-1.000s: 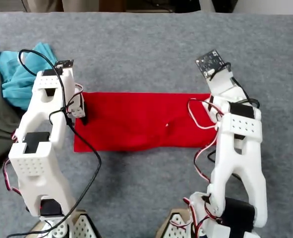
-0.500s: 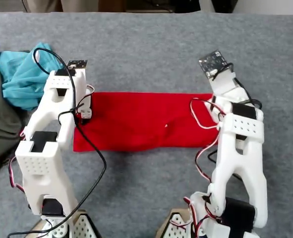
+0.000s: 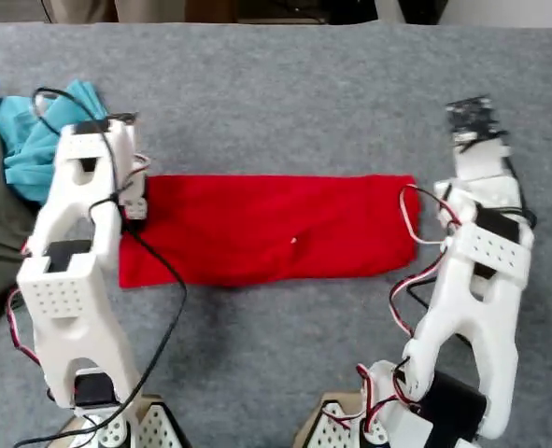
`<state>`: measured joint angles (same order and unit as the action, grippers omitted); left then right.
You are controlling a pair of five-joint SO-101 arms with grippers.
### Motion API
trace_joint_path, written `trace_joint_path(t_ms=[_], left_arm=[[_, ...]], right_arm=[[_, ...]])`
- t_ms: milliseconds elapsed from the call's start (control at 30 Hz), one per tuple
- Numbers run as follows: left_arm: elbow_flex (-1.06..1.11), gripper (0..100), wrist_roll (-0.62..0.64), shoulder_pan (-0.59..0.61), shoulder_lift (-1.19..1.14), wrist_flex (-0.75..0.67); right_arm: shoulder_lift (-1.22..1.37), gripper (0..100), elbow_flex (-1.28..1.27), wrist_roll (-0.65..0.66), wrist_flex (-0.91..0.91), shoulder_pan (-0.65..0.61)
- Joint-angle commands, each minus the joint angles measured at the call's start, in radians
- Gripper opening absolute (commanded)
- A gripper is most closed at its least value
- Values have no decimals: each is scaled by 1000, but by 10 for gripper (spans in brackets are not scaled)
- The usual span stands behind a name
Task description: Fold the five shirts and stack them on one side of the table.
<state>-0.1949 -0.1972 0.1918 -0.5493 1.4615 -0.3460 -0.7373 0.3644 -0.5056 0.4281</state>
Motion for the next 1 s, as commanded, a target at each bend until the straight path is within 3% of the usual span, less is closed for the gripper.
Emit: trace_joint_path(t_ms=[0,133,300,600,733,967], left_arm=[[-87,19,-14,44,10,52],[-164,19,-14,31,13,109],[-356,19,-8,-44,12,233],[-473,19,-3,-368,10,295],[-474,20,58,-508,4,287],[-623,20,106,-663,2,267]], right_arm=[[2,30,-1,-115,86,97],[53,30,-2,-186,152,159],[245,30,53,-183,256,173],[467,27,334,-255,121,274],[521,27,414,-256,83,328],[568,27,481,-292,78,395]])
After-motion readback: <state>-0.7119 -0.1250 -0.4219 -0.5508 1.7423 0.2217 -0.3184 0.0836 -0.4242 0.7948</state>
